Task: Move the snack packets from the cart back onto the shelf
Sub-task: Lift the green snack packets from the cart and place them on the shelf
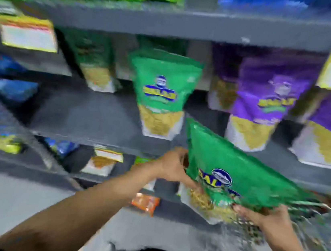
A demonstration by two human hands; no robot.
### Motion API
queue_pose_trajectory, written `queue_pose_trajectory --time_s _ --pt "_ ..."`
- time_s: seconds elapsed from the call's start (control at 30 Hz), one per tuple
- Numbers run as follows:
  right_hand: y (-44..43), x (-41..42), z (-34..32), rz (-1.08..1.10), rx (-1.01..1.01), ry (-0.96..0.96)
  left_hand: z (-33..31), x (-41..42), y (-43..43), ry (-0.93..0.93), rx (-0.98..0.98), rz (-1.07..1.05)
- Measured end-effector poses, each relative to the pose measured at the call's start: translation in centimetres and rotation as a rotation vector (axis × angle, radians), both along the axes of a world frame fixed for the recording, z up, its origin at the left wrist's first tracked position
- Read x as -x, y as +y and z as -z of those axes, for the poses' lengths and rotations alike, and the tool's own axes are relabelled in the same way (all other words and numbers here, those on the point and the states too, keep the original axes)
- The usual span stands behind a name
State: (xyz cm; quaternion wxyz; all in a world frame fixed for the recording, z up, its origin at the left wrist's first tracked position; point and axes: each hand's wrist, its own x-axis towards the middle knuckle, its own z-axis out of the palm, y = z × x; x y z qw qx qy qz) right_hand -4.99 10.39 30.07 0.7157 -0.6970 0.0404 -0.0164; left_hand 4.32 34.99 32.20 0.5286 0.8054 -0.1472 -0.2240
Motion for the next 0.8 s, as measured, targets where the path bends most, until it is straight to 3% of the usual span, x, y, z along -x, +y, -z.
queue_pose_trajectory --time_s 0.17,0.23,0.4,0.8 --pt "14.4 -5.7 -1.0 -0.140 0.035 -0.119 -1.8 -1.6 15.4 -0.086 0.025 -0.110" --pt "20.4 -7.6 -1.3 -0.174 -0.040 -0.130 -2.2 -2.6 21.1 -0.112 0.043 -0.160" --pt "31.6 -13.0 -1.6 -0.079 -0.068 -0.176 -2.7 -6.8 31.8 -0.202 0.081 -0.273" --pt "42.5 -23.1 -2.7 -0.045 0.005 -0.185 -0.6 -15.2 40.2 -0.254 0.181 -0.457"
